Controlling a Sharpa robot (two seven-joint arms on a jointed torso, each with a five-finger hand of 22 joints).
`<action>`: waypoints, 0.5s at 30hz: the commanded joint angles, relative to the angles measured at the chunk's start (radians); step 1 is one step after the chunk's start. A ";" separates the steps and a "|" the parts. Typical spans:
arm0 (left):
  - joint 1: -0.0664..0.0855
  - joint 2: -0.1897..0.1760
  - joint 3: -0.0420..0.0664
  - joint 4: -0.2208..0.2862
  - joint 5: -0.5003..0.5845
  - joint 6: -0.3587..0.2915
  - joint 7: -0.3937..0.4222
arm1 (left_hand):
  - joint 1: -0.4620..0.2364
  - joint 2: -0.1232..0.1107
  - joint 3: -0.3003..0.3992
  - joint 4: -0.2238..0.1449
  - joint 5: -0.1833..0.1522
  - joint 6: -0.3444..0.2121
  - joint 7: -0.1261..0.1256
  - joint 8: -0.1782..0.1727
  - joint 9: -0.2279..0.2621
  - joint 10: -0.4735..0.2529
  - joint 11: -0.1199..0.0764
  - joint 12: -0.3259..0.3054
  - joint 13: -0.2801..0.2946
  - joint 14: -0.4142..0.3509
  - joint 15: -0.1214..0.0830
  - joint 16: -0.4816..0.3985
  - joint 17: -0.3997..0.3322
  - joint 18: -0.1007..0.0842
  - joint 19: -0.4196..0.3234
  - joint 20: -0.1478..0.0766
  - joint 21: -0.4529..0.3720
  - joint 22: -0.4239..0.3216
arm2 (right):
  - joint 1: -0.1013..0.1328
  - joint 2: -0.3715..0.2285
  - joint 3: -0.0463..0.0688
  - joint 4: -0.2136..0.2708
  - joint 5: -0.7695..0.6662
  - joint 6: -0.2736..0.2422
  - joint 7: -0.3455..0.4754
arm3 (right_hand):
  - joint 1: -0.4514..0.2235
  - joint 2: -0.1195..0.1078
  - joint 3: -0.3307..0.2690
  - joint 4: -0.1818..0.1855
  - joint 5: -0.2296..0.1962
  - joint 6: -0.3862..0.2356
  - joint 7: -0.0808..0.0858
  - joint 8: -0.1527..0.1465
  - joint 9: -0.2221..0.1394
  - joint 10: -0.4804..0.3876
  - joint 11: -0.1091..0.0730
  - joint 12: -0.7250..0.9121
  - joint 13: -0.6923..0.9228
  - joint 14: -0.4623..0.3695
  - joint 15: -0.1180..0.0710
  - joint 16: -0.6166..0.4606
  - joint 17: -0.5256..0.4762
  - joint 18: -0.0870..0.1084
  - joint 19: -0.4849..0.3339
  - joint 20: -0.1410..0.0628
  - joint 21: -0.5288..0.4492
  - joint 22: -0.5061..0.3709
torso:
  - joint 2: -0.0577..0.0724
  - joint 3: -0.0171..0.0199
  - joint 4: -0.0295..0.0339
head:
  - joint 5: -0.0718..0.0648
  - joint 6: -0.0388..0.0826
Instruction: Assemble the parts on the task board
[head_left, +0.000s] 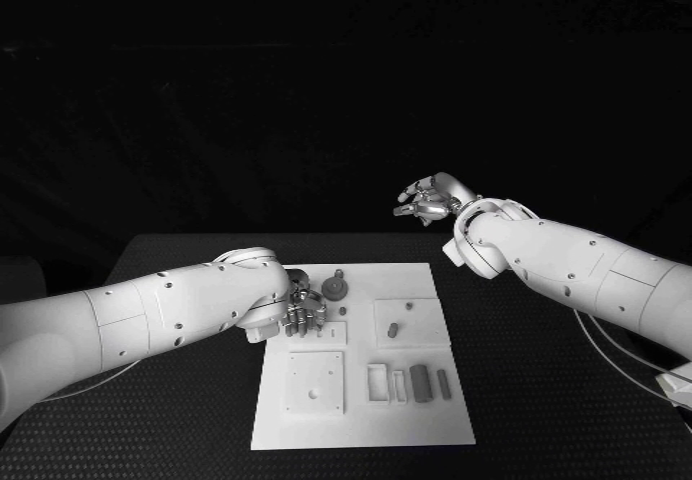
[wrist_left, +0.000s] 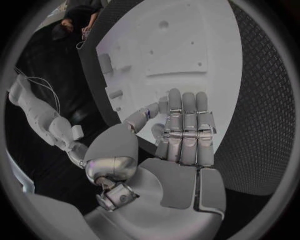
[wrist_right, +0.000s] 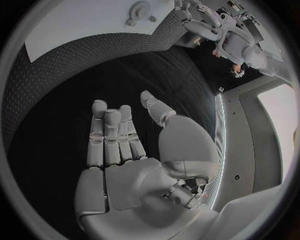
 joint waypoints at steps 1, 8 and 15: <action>-0.007 0.006 0.000 -0.002 -0.016 0.028 -0.009 | -0.003 0.008 0.005 0.002 -0.001 0.088 -0.084 0.002 0.005 0.000 -0.008 0.007 0.004 -0.003 -0.002 0.009 -0.003 -0.014 0.008 -0.002 0.003 0.004 | 0.000 0.002 0.001 0.001 0.003 0.001 0.003 | -0.001 0.000 -0.003 -0.002 0.005 0.000 0.009 -0.005 0.002 -0.001 0.002 -0.004 -0.002 -0.005 0.002 -0.005 -0.001 0.006 -0.004 0.006 -0.005 -0.001 | 0.000 -0.0003 0.0003 | 0.001 0.001; -0.014 0.005 0.000 -0.006 -0.022 0.026 -0.011 | -0.001 0.008 0.006 -0.003 -0.012 0.085 -0.088 0.010 0.076 -0.007 -0.026 0.074 0.069 0.040 -0.036 0.162 0.006 -0.001 0.073 -0.033 0.072 0.097 | 0.000 0.005 0.001 -0.001 0.003 0.006 0.003 | 0.000 0.001 -0.003 -0.002 0.005 -0.001 0.010 -0.006 0.002 -0.001 0.002 -0.004 -0.003 -0.005 0.002 -0.006 -0.001 0.006 -0.004 0.006 -0.006 -0.001 | 0.000 -0.0003 -0.0011 | 0.000 -0.003; -0.015 0.002 0.000 -0.004 -0.023 0.026 -0.008 | 0.010 0.010 0.012 0.001 -0.044 0.079 -0.087 -0.026 0.149 -0.056 -0.053 0.254 0.246 0.022 -0.125 0.558 0.039 0.001 0.155 -0.099 0.238 0.215 | 0.000 0.004 0.001 -0.001 0.003 0.010 0.003 | 0.001 0.002 -0.004 -0.002 0.005 -0.001 0.010 -0.006 0.002 -0.001 0.003 -0.004 -0.004 -0.005 0.002 -0.006 -0.001 0.006 -0.004 0.007 -0.006 -0.001 | 0.000 0.0001 0.0007 | -0.001 -0.004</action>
